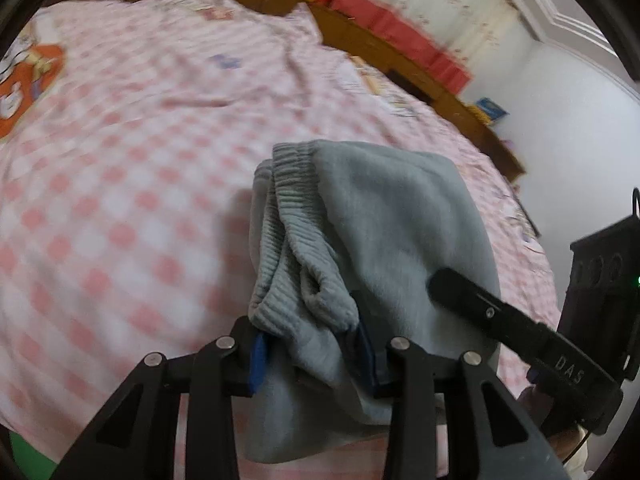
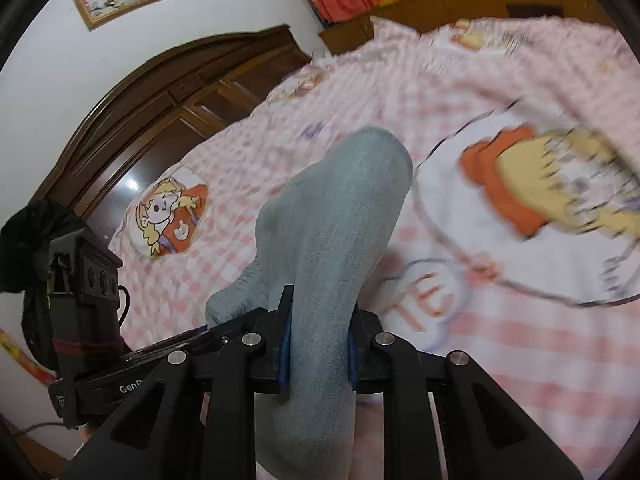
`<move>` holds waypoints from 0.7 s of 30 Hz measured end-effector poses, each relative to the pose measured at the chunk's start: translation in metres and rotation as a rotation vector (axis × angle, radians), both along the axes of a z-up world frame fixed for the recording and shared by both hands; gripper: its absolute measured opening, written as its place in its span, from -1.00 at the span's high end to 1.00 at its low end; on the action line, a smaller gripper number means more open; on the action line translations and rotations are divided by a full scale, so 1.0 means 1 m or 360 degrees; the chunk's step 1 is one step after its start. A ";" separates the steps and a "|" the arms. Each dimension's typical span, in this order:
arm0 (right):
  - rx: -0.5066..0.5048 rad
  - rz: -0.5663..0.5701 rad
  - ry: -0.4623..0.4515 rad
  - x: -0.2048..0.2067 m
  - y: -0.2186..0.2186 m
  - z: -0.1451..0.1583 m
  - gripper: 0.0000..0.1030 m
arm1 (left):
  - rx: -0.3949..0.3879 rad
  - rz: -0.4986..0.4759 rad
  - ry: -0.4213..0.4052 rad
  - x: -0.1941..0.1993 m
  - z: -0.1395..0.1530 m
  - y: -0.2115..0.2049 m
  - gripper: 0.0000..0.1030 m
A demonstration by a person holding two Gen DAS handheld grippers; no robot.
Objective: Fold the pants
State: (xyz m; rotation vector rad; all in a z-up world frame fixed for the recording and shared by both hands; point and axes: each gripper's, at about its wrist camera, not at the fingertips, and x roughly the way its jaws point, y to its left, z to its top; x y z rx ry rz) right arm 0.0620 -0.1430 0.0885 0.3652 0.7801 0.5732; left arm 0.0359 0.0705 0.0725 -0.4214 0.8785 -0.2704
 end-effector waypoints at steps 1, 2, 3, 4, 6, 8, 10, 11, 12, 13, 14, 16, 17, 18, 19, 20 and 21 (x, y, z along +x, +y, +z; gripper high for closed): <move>-0.0011 -0.0025 -0.0023 -0.006 -0.014 0.006 0.59 | -0.0011 -0.0029 -0.0031 -0.002 0.004 -0.009 0.28; -0.0014 -0.0042 -0.0037 -0.009 -0.023 0.009 0.59 | -0.0019 -0.0072 -0.0074 -0.005 0.010 -0.023 0.27; -0.0022 -0.0079 -0.0050 -0.014 -0.039 0.011 0.59 | -0.0014 -0.0101 -0.0091 -0.005 0.011 -0.032 0.27; -0.0031 -0.0108 -0.0049 -0.017 -0.052 0.011 0.59 | 0.0002 -0.0149 -0.0102 -0.005 0.012 -0.047 0.27; -0.0041 -0.0149 -0.0024 -0.017 -0.071 0.004 0.58 | 0.0035 -0.0203 -0.0074 -0.002 0.006 -0.067 0.26; -0.0051 -0.0183 0.0046 -0.011 -0.088 -0.014 0.58 | 0.0109 -0.0217 -0.0015 0.002 -0.005 -0.085 0.25; -0.0114 -0.0195 0.0097 -0.002 -0.096 -0.034 0.52 | 0.0259 -0.0210 0.0049 0.002 -0.019 -0.103 0.24; -0.0159 -0.0204 0.0135 0.003 -0.099 -0.048 0.49 | 0.0296 -0.0213 0.0052 0.000 -0.022 -0.107 0.20; -0.0173 -0.0209 0.0159 0.005 -0.102 -0.055 0.37 | 0.0309 -0.0214 0.0053 -0.002 -0.023 -0.108 0.17; -0.0144 -0.0223 0.0179 0.005 -0.108 -0.063 0.27 | 0.0324 -0.0216 0.0059 -0.004 -0.024 -0.109 0.13; -0.0093 -0.0238 0.0181 0.002 -0.114 -0.065 0.23 | 0.0353 -0.0218 0.0062 -0.007 -0.023 -0.110 0.11; -0.0029 -0.0286 0.0221 -0.005 -0.124 -0.061 0.21 | 0.0393 -0.0213 0.0053 -0.014 -0.018 -0.108 0.10; -0.0025 -0.0311 0.0233 -0.010 -0.127 -0.057 0.21 | 0.0406 -0.0206 0.0042 -0.017 -0.013 -0.108 0.10; -0.0019 -0.0323 0.0227 -0.014 -0.130 -0.054 0.21 | 0.0417 -0.0202 0.0021 -0.024 -0.007 -0.108 0.10; -0.0025 -0.0339 0.0188 -0.024 -0.133 -0.046 0.21 | 0.0437 -0.0194 -0.0012 -0.027 0.000 -0.108 0.10; -0.0033 -0.0345 0.0160 -0.030 -0.132 -0.043 0.21 | 0.0470 -0.0183 -0.0070 -0.032 0.010 -0.110 0.09; -0.0040 -0.0348 0.0115 -0.039 -0.133 -0.037 0.21 | 0.0486 -0.0181 -0.0111 -0.034 0.018 -0.113 0.05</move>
